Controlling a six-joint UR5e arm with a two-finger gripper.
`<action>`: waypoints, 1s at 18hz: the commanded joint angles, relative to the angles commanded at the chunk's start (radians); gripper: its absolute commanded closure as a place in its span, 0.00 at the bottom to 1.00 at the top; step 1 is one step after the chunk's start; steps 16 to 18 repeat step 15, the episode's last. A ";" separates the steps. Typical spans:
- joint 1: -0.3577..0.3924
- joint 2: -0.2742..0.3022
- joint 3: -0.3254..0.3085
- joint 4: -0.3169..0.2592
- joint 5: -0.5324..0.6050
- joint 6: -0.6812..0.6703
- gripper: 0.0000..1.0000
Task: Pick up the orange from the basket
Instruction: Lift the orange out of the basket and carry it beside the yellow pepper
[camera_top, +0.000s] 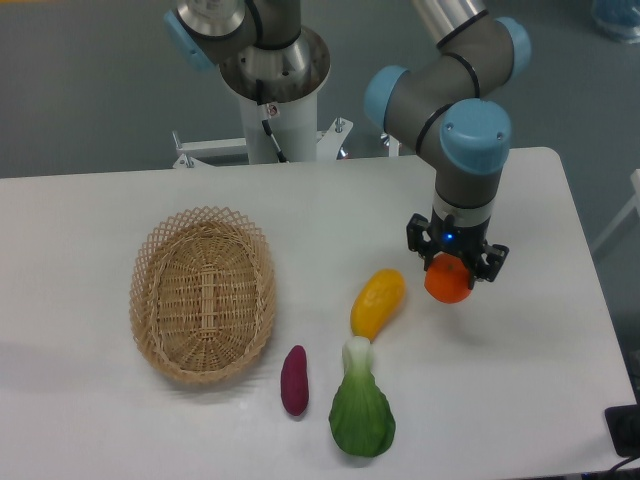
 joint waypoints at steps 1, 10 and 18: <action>0.000 -0.006 0.006 0.000 0.000 0.006 0.26; 0.038 -0.008 0.015 -0.003 -0.002 0.087 0.26; 0.038 -0.008 0.009 -0.002 0.000 0.086 0.26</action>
